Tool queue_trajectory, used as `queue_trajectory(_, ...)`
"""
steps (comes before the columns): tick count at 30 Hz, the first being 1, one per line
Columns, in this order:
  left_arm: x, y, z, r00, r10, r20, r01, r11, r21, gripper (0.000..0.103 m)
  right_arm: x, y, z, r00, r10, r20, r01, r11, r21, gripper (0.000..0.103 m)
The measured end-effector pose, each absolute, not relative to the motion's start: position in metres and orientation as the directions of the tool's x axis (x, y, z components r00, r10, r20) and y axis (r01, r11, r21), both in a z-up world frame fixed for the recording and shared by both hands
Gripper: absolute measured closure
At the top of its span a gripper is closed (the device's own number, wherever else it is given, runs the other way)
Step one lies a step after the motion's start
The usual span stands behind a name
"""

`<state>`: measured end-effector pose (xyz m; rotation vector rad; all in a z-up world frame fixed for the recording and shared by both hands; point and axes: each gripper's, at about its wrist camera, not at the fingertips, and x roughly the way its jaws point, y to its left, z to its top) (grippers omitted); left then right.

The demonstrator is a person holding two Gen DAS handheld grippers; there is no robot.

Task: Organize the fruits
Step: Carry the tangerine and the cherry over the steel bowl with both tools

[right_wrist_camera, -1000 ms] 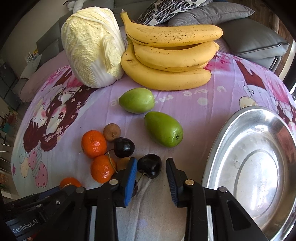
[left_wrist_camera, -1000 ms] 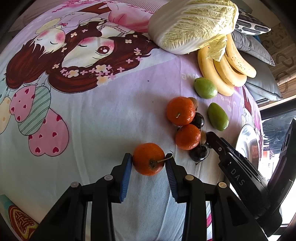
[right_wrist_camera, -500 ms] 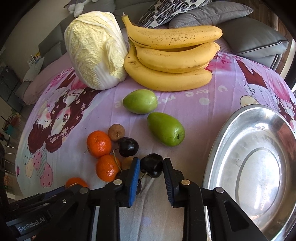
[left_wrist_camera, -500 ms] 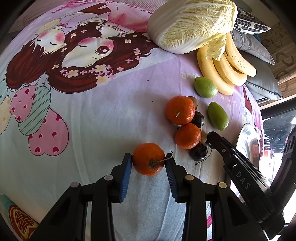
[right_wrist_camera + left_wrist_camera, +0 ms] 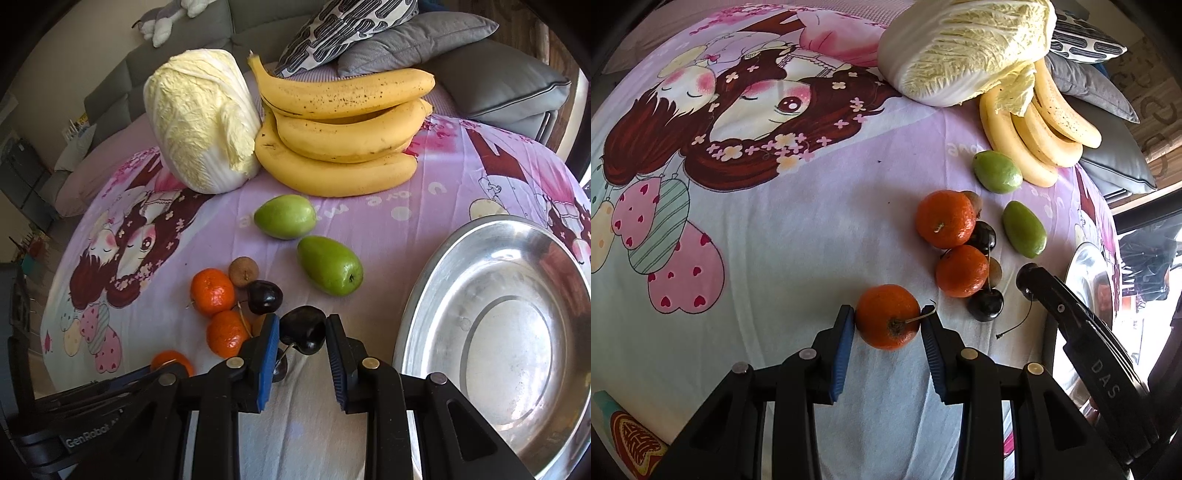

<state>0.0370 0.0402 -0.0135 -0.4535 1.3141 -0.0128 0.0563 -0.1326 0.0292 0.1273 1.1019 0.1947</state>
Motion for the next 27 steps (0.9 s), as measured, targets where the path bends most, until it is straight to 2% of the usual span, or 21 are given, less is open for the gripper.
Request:
queue_trajectory(11,0.052,0.016,0.007,0.3,-0.233,-0.925,-0.202,0.932,-0.3,0.065,0.052,-0.144,0.04,0.456,0.237,-0.858,-0.082,0.971,0.225,0.075)
queue_trajectory(27,0.082,-0.06,0.035,0.32,-0.244,-0.915,-0.019,0.964,-0.264,0.065,0.05,-0.198,0.066,0.541,0.184,-0.821,0.039,0.969,0.244,0.075)
